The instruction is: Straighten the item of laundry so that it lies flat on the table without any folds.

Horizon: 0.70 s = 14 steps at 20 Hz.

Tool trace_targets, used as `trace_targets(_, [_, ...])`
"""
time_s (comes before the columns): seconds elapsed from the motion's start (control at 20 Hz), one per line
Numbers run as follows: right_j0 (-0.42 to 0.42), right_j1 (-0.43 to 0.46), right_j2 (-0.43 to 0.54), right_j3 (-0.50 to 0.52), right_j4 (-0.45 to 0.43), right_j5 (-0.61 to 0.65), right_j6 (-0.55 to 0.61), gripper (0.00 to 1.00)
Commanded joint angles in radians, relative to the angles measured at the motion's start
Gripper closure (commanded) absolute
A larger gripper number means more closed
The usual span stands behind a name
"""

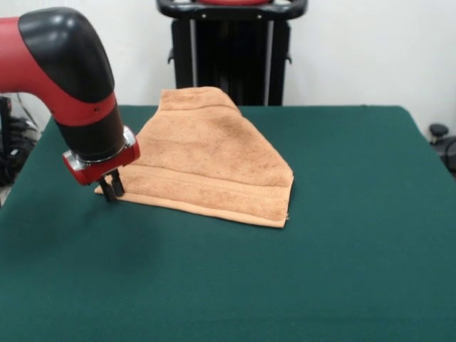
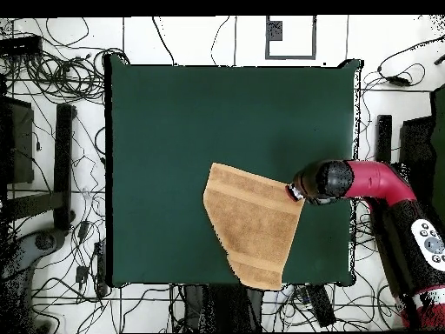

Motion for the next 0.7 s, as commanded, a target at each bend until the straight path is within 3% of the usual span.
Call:
trace_targets(0.05, [0.035,0.090,0.030,-0.140,-0.075,-0.007,-0.365,1.00])
trace_targets(0.7, [0.041,0.153,0.113,-0.298,-0.109,0.053,-0.602,1.00])
